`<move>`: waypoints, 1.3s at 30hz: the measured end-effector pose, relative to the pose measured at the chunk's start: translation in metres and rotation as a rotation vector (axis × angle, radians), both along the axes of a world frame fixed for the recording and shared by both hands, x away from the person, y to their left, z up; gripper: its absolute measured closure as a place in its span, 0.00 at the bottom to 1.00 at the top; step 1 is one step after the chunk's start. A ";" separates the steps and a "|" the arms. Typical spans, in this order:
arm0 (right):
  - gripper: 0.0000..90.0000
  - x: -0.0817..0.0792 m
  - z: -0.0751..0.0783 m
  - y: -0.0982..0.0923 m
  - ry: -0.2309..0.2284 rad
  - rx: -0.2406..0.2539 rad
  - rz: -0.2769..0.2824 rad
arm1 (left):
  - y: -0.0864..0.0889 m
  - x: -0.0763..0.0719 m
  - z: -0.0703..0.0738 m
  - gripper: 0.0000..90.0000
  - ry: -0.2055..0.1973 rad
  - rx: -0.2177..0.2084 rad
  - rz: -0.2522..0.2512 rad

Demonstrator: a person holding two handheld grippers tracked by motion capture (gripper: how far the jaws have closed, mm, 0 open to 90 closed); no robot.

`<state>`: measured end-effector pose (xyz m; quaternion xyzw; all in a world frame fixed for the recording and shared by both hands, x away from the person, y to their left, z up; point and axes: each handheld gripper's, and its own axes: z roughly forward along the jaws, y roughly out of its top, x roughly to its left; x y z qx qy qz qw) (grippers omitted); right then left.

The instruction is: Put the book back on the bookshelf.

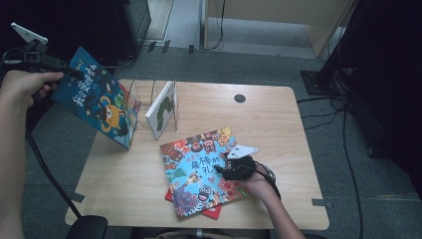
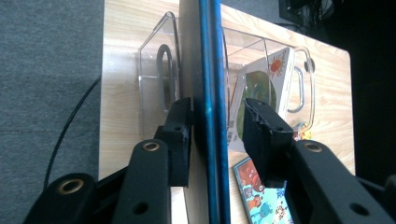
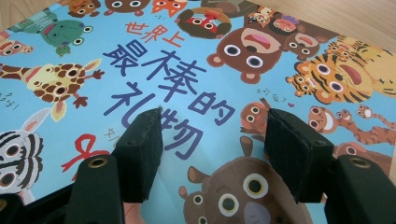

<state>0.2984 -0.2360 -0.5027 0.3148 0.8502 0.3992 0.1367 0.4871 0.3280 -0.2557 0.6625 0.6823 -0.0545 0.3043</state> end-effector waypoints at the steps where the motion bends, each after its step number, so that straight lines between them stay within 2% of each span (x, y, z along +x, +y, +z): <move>1: 0.41 0.000 0.000 0.000 0.000 0.000 0.000 | 0.000 -0.001 0.001 0.68 -0.004 0.000 -0.009; 3: 0.40 0.000 0.000 0.000 -0.001 -0.001 -0.002 | 0.000 -0.003 0.002 0.66 -0.004 0.000 -0.019; 7: 0.40 0.000 0.000 0.000 0.002 0.001 -0.005 | 0.001 -0.006 0.006 0.61 -0.003 0.037 -0.029; 14: 0.39 0.000 0.000 0.000 0.003 0.002 -0.005 | 0.000 -0.016 0.012 0.55 -0.001 0.032 -0.066; 19: 0.39 0.001 0.000 0.000 0.003 0.001 -0.004 | -0.005 -0.023 0.015 0.53 -0.002 0.066 -0.075; 26: 0.39 0.001 0.000 0.000 0.003 0.001 -0.004 | -0.002 -0.030 0.032 0.52 0.003 0.067 -0.089; 33: 0.39 0.001 0.000 0.000 0.003 0.001 -0.004 | 0.005 -0.040 0.047 0.51 -0.023 0.064 -0.082; 39: 0.38 0.002 0.000 -0.001 0.020 0.013 0.004 | 0.000 -0.050 0.060 0.51 -0.058 0.092 -0.092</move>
